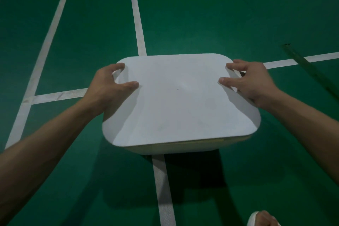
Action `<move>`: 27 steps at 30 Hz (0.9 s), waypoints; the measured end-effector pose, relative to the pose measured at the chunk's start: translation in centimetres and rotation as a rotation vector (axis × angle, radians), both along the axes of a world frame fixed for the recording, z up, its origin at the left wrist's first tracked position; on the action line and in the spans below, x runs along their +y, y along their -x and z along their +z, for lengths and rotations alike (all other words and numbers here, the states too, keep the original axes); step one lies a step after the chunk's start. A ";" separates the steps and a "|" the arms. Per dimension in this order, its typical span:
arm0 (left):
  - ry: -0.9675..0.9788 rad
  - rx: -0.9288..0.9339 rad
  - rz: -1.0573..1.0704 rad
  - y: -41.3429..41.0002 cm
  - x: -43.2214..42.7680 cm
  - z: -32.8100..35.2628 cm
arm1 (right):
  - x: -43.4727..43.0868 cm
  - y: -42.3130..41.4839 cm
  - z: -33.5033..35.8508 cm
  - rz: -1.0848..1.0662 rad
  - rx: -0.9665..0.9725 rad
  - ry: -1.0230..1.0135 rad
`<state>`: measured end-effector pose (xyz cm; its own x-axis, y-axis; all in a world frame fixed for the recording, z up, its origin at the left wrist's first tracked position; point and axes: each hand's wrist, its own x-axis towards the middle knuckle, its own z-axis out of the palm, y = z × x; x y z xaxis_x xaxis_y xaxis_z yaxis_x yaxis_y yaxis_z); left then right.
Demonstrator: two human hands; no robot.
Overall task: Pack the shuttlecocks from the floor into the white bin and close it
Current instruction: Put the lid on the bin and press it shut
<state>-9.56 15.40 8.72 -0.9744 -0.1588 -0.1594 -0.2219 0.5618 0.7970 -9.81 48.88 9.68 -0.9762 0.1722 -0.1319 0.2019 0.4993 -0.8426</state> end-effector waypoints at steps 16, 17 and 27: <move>0.643 0.165 -0.340 -4.3 1.3 -2.3 | -1.2 -4.7 -1.9 0.314 -0.007 -0.663; 0.728 0.148 -0.383 -4.6 1.4 -2.5 | -1.2 -4.8 -2.1 0.335 -0.021 -0.712; 0.870 0.151 -0.442 -5.3 1.8 -2.0 | -1.5 -4.8 -2.6 0.358 -0.032 -0.904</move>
<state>-4.26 17.24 6.69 -0.9747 0.2216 -0.0287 0.2192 0.9732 0.0697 -5.03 47.34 7.12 -0.9888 -0.0851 -0.1228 -0.0719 0.9916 -0.1079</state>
